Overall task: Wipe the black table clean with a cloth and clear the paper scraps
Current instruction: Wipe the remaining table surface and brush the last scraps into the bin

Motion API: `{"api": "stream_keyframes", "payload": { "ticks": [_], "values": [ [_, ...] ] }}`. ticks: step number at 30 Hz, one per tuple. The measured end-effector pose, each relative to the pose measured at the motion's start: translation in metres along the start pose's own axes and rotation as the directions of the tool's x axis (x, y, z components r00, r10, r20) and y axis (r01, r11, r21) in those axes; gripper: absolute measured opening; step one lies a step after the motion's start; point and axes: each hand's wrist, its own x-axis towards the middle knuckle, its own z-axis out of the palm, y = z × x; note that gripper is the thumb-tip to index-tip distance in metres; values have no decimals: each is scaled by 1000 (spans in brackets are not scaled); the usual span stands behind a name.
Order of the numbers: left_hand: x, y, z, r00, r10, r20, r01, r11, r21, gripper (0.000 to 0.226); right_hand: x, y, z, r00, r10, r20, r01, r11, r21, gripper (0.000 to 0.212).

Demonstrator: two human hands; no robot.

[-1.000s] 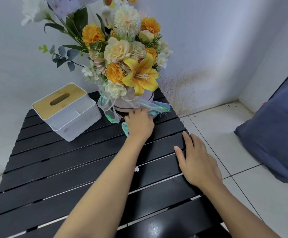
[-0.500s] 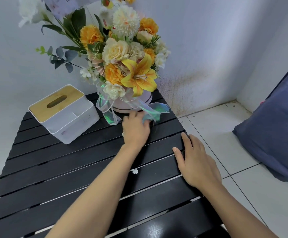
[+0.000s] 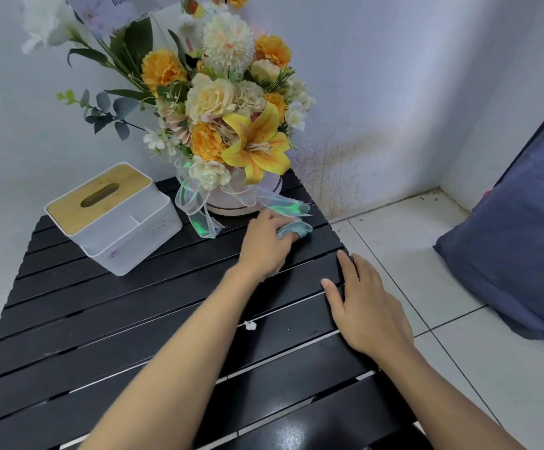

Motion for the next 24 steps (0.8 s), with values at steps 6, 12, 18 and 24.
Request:
{"api": "stream_keyframes", "payload": {
  "ticks": [6,12,18,24],
  "values": [
    [12,-24,-38,947,-266,-179,276,961,34,25,0,1,1,1000,-3,4,3,1000,8,62],
    [2,-9,-6,968,-143,-205,192,950,244,37,-1,3,0,1000,-12,1,12,1000,4,62],
    [-40,-4,-68,927,-69,368,126,983,-132,27,-1,1,0,1000,-11,5,11,1000,-1,62],
    [-17,26,-80,982,-39,186,77,976,-205,17,-1,1,0,1000,1,4,-1,1000,10,61]
  ]
}}
